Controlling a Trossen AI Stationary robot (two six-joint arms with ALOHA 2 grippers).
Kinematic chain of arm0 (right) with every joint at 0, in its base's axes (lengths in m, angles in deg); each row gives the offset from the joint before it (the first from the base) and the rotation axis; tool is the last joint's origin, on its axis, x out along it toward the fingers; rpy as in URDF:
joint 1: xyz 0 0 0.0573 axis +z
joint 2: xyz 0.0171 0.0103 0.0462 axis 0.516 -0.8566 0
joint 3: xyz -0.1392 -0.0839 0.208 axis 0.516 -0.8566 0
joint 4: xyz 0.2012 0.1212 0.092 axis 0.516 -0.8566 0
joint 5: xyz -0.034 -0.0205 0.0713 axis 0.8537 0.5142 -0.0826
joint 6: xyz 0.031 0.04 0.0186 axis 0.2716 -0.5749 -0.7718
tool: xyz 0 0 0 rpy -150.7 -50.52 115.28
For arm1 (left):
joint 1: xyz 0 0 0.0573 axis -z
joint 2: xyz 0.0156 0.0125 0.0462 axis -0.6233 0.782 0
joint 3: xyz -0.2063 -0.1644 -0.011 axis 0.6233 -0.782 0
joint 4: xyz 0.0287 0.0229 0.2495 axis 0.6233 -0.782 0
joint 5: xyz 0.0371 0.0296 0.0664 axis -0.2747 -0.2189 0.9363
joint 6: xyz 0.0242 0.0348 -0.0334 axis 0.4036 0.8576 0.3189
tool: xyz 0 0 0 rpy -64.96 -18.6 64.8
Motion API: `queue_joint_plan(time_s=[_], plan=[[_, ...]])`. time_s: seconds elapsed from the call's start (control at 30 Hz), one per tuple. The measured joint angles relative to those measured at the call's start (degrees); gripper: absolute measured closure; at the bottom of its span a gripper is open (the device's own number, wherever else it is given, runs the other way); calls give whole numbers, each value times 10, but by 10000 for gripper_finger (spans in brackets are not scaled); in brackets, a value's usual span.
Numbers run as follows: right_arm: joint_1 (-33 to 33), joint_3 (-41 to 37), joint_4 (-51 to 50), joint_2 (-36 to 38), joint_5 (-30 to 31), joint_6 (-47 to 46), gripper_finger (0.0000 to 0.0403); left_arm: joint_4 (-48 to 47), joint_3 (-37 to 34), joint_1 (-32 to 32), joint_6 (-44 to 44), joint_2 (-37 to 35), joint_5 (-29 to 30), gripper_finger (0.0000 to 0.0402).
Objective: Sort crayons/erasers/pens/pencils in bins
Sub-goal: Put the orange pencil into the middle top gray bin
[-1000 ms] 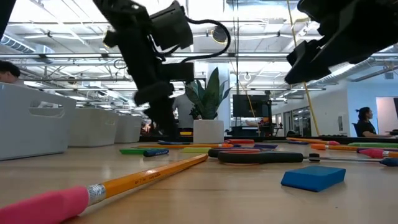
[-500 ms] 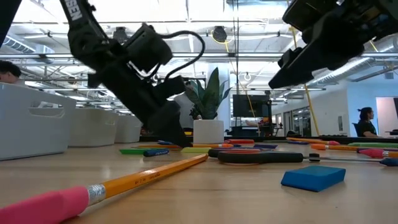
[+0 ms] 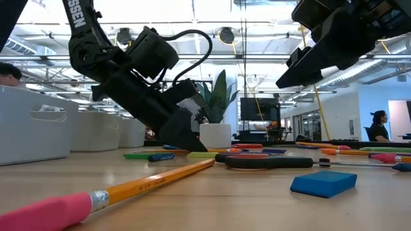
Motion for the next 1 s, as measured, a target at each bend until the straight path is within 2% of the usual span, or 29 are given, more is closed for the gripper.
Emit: queue_joint_plan(time_s=[0.13, 0.3, 0.47, 0.6, 0.77, 0.9, 1.0], plan=[[0, 14, -1, 0, 0, 20, 179, -2, 1, -1, -23, -2, 8, 386], [0, 53, -18, 1, 0, 45, 179, -37, 22, 4, -40, -29, 19, 372], [0, 83, -34, 1, 1, 81, 179, -162, 83, 10, -42, -101, 28, 389], [-3, 94, -35, 1, 1, 94, 179, -304, 150, 10, -49, -175, 34, 389], [-12, 95, -40, 1, 2, 94, 179, -512, 203, 21, -112, -287, 86, 384], [-14, 95, -45, 1, 11, 104, 179, -710, 210, 27, -229, -380, 98, 391], [-14, 95, -43, 1, 41, 104, 179, -844, 210, 25, -327, -445, 126, 392]])
